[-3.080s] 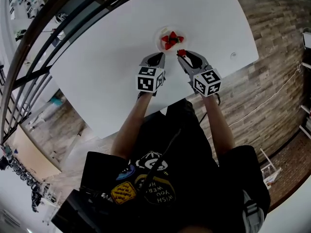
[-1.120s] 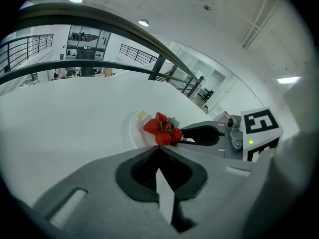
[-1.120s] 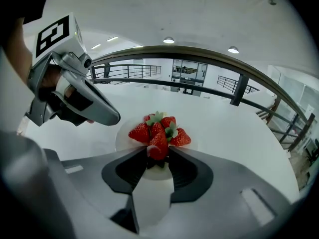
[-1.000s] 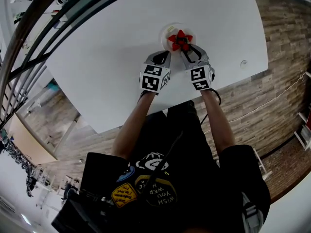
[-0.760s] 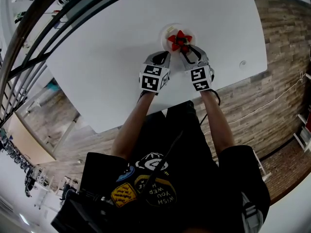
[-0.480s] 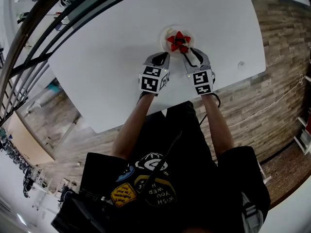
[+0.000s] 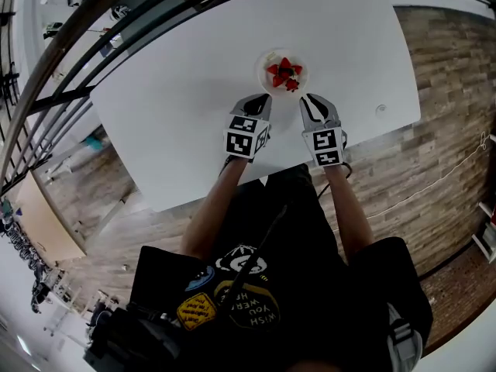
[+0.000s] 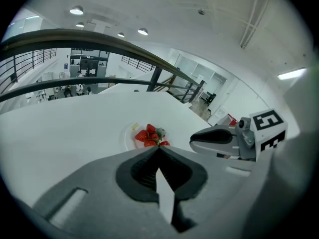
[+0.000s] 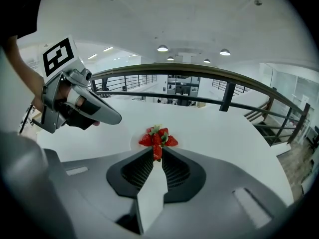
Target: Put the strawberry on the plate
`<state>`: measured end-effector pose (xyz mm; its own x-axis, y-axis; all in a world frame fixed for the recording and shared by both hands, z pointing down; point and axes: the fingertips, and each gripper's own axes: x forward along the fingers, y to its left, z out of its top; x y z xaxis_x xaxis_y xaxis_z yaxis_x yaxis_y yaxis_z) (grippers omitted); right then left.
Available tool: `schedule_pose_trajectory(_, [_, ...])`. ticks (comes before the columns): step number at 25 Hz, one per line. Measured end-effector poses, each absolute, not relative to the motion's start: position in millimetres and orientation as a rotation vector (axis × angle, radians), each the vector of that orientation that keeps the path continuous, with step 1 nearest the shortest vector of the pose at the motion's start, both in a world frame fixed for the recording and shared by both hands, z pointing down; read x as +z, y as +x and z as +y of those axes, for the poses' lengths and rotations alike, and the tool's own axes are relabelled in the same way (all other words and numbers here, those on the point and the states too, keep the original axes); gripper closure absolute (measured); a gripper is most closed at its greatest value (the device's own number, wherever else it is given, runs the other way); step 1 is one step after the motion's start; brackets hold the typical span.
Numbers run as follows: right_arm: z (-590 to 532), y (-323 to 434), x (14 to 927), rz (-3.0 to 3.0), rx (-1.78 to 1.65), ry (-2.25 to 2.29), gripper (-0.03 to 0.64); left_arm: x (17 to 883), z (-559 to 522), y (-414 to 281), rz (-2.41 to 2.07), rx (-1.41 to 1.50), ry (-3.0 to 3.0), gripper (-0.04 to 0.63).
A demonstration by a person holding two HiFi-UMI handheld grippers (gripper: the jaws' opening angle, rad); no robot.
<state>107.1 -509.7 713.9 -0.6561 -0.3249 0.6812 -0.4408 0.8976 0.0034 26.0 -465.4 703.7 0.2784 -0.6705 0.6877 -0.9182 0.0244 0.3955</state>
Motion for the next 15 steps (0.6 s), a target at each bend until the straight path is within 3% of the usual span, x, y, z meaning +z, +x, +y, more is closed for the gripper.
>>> schedule_pose_trajectory(7, [-500,114,706,-2.354,0.242,0.567,0.613,681,-458,21,-1.494,0.389,1.728,0.595])
schedule_pose_trajectory(15, [-491,128,676,-2.374,0.270,0.659,0.614,639,-452,37,-1.507,0.368,1.814,0.595])
